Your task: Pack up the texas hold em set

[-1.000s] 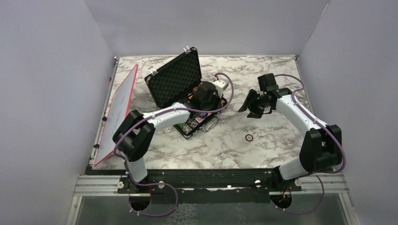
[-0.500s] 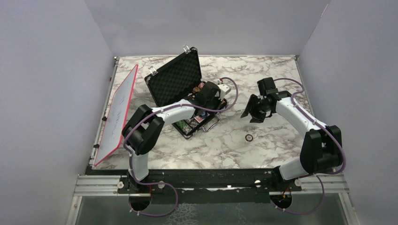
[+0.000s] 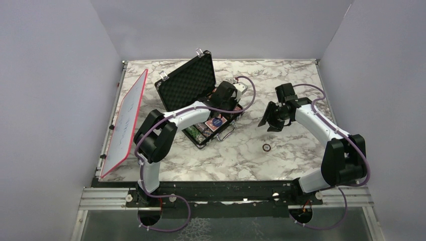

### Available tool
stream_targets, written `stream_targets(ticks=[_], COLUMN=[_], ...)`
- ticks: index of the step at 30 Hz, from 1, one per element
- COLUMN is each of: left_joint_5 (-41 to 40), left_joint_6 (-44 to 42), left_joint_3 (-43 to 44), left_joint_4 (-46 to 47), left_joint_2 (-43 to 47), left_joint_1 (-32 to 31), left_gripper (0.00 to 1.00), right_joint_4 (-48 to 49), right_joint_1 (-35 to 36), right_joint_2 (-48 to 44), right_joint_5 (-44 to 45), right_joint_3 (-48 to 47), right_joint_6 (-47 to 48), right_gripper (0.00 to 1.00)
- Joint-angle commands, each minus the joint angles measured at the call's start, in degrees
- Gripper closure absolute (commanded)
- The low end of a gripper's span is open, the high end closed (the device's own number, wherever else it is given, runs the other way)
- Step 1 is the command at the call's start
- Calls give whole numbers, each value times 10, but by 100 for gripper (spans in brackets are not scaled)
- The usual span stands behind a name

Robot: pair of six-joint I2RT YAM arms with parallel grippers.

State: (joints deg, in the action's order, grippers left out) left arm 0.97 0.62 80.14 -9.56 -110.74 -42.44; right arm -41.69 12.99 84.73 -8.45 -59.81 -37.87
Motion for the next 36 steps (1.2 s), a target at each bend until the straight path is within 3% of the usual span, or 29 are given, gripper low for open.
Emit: stream_targets(ticks=[1,11,22,36], left_joint_5=[-12,-3,82,32], left_joint_6=[-6,-6,-14,-19], left_joint_3=[16,31,32,18], left_joint_4=[-25,-18,-23,-24], left_joint_2=[-12,19,17,-17], left_joint_1=[1,1,1,1], left_gripper=[100,100,100,98], right_joint_4=[0,15,15,5], right_joint_1=[-3,-3,-3,-3], right_joint_2=[-9,-14,-14,-5], right_joint_5=[0,-28,-29,-16], right_joint_3=[7,17,30,30], right_joint_6=[7,19,25,36], right_gripper=[49,49,49,48])
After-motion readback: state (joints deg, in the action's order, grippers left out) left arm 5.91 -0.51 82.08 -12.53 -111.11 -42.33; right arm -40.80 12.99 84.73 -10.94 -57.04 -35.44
